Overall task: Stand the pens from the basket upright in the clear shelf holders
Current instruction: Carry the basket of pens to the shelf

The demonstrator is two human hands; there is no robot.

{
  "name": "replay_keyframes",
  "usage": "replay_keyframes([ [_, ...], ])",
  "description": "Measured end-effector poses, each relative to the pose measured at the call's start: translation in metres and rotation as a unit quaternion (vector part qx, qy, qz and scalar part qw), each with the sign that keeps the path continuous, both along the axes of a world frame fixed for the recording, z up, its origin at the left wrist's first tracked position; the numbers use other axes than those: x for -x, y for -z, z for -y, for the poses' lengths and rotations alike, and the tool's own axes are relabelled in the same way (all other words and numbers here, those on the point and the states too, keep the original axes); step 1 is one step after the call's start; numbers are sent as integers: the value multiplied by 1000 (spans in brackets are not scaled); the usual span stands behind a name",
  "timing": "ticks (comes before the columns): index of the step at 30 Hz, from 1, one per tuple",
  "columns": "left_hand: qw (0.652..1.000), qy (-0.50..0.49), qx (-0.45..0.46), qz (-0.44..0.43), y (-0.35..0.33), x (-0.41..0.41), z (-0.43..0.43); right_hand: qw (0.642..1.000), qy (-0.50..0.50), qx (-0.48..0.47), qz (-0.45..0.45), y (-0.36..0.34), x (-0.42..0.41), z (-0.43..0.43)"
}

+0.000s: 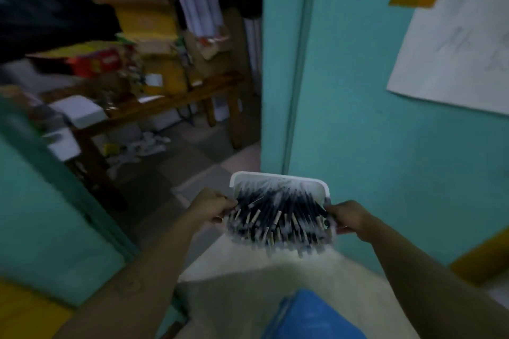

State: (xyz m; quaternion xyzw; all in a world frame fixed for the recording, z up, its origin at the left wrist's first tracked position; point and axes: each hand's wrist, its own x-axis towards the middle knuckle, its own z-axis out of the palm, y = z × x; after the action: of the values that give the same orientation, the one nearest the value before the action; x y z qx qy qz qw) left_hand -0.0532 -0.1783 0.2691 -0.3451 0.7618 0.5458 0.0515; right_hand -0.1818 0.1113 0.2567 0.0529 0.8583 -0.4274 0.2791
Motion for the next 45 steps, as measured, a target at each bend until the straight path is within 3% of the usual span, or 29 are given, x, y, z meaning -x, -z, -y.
replay_keyframes([
  [5, 992, -128, 9, -10, -33, -69, 15, 986, -160, -7, -38, -48, 8, 61],
  [9, 980, -197, 35, 26, -45, -148, 15, 952, -305, -24, -13, -58, -18, 108],
  [17, 929, -352, 36, 108, -38, -336, -5, 867, -493, -5, 72, -36, -154, 196],
  [20, 892, -432, 36, 128, -37, -400, -19, 837, -545, -7, 46, -32, -216, 231],
  [31, 704, -686, 82, 162, -74, -664, -96, 649, -758, 62, -6, -100, -511, 315],
  [39, 628, -757, 80, 164, -92, -829, -121, 528, -843, 34, -97, -125, -707, 340],
  [45, 581, -796, 66, 155, -109, -922, -133, 467, -874, 37, -126, -132, -831, 365],
])
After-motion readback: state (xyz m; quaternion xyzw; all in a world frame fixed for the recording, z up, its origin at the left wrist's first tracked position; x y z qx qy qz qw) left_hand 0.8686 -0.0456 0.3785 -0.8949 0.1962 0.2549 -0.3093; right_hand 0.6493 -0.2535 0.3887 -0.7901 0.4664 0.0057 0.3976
